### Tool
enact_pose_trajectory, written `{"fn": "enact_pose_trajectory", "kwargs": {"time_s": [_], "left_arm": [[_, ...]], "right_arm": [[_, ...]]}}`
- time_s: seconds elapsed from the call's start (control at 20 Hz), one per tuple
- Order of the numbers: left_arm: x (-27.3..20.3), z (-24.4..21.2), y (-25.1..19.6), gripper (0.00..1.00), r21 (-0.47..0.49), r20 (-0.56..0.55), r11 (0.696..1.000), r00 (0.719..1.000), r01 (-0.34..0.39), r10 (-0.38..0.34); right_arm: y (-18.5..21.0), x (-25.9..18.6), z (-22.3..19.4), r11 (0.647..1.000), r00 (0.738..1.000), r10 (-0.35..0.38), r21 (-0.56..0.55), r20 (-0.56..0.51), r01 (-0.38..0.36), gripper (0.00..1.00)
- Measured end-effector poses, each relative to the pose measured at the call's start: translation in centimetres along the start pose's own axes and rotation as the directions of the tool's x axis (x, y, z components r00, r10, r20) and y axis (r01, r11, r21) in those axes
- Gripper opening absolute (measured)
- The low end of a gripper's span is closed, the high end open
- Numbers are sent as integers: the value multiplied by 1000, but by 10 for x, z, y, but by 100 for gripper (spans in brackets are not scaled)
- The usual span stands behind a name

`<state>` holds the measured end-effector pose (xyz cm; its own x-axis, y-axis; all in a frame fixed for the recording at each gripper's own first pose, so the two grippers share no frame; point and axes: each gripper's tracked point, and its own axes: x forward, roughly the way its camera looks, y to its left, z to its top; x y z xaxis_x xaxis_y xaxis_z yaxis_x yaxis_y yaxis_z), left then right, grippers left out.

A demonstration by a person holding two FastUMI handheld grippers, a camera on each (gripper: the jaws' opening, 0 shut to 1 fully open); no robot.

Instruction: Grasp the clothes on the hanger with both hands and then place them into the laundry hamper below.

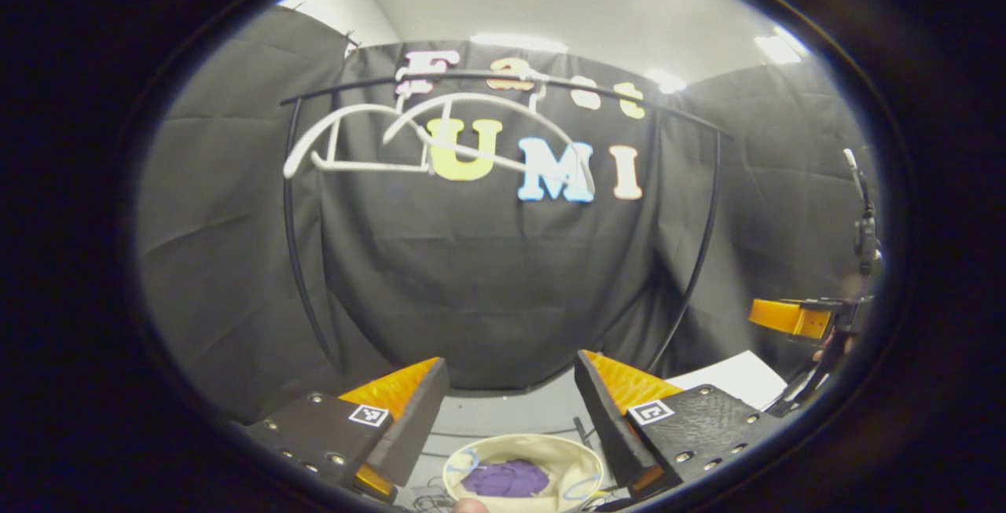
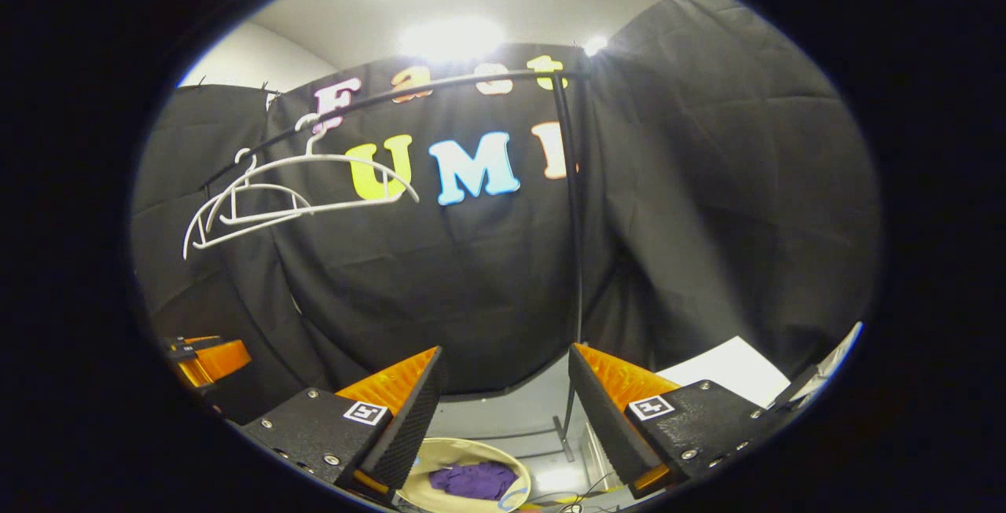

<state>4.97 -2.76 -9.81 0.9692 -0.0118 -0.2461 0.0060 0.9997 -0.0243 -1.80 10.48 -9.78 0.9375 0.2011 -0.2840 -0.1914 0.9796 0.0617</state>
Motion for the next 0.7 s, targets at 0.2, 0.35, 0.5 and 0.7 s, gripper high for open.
{"fn": "enact_pose_trajectory", "kwargs": {"time_s": [0.2, 0.35, 0.5, 0.7], "left_arm": [[-9, 71, 12, 99, 6, 117, 1000, 993, -8, 7], [-31, 122, 17, 93, 47, 222, 999, 975, -14, 3], [-48, 166, 19, 96, 30, 275, 999, 961, -24, 15], [-69, 180, 35, 93, -47, 325, 998, 944, -45, 58]], "right_arm": [[-8, -9, 56, 1000, 992, -17, -12, 123, 19, 95], [-19, -16, 88, 998, 977, -36, -47, 209, 47, 91], [-32, -23, 115, 992, 954, -54, -95, 295, 85, 91], [-44, -33, 124, 992, 949, -65, -82, 309, 94, 91]]}}
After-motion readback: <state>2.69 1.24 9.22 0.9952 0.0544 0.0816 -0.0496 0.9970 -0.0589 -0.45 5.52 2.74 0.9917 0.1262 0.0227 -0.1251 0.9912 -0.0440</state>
